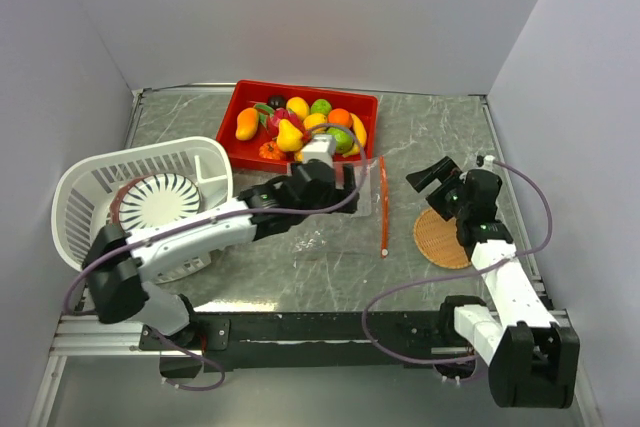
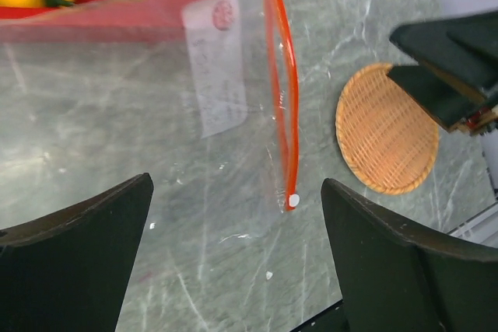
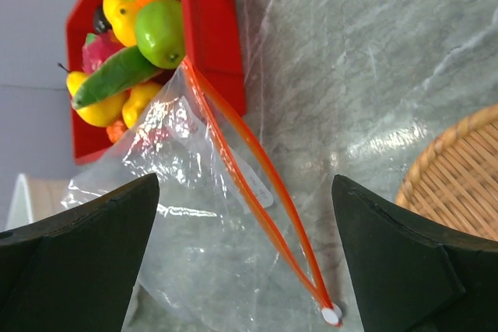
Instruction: Place the food in the zip-top bag and seal the zipper
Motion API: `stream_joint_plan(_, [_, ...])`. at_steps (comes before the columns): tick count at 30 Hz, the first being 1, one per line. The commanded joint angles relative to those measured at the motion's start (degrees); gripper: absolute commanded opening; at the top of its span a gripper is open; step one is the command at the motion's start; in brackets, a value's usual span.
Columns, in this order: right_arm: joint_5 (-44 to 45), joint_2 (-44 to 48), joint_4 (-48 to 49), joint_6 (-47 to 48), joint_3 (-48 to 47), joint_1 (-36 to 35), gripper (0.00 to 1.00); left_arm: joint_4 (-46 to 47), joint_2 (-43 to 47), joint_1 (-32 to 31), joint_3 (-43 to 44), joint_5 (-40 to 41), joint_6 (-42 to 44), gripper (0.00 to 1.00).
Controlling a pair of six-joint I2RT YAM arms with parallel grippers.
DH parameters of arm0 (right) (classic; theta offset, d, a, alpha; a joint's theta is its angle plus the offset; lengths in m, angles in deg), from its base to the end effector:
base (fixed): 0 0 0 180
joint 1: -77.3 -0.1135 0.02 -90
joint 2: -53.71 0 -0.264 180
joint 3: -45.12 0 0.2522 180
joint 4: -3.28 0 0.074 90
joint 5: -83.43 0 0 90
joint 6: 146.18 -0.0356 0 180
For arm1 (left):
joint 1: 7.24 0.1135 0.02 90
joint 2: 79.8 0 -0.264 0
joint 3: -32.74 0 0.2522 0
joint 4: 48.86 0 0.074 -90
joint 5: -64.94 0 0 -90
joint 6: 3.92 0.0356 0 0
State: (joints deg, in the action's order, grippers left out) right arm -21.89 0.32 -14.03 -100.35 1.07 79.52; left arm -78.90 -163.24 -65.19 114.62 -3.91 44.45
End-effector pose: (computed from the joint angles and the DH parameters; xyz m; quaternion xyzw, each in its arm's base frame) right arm 0.2084 0.0013 0.2359 0.2679 0.8028 0.2922 0.4453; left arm 0.1877 -0.2756 0.3127 0.0332 0.8621 -0.2628 0.4320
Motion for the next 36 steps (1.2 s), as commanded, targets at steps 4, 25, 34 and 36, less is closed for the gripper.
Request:
stream_joint_plan(4, [-8.3,-8.0,17.3,-6.9,4.7,1.1,0.97,-2.0,-6.1,-1.1,7.6,1.5,-0.1,0.94])
stream_joint_plan(25, [1.6,-21.4,29.5,-9.2,-0.7,-11.3,0.9,-2.2,-4.5,-0.9,5.3,1.8,0.8,0.87])
stream_joint_plan(34, [3.6,-19.7,17.0,-2.0,-6.4,-13.8,0.73,3.7,2.7,-1.0,-5.0,-2.0,0.3,0.78])
stream_joint_plan(36, [5.6,-20.8,13.9,-1.3,-8.0,-13.1,0.77,4.1,3.5,-0.9,-6.1,-2.5,0.2,0.78])
